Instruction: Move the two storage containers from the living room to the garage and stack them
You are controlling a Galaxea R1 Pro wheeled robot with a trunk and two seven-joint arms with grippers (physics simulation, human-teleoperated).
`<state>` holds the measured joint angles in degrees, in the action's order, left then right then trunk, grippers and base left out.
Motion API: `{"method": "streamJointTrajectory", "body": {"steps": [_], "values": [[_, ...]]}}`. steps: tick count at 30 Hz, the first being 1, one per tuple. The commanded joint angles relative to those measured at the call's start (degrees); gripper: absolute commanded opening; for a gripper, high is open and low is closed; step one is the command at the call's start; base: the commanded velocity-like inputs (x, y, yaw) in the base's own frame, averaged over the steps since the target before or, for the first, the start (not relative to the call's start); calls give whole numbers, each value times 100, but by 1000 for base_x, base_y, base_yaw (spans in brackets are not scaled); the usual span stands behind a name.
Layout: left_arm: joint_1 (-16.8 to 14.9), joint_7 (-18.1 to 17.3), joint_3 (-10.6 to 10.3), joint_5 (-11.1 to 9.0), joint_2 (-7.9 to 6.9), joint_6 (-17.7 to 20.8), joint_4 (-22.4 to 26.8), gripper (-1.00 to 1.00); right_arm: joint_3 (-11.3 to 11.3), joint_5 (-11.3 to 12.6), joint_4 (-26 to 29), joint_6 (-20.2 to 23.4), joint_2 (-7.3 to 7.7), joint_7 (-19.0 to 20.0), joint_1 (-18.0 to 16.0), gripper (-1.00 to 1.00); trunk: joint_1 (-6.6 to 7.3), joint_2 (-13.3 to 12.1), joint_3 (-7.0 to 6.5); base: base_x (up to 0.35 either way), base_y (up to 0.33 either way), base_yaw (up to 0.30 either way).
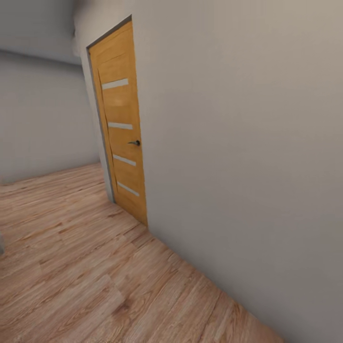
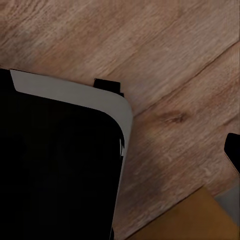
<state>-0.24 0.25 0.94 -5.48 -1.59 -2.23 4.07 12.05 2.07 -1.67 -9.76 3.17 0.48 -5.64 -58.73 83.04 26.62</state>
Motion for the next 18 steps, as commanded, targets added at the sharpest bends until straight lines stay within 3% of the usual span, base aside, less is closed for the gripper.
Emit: {"method": "streamJointTrajectory", "body": {"steps": [1, 18], "values": [[-2, 1, 3, -55, -3, -15, -3, 100, 34, 22, -18, -35, 0, 5, -7, 100, 0, 3, 5, 0, 0, 297], [-2, 1, 3, -58, 1, -15, -3, 100, 34, 21, -18, -35, 0, 5, -7, 100, 0, 3, 5, 0, 0, 297]]}}
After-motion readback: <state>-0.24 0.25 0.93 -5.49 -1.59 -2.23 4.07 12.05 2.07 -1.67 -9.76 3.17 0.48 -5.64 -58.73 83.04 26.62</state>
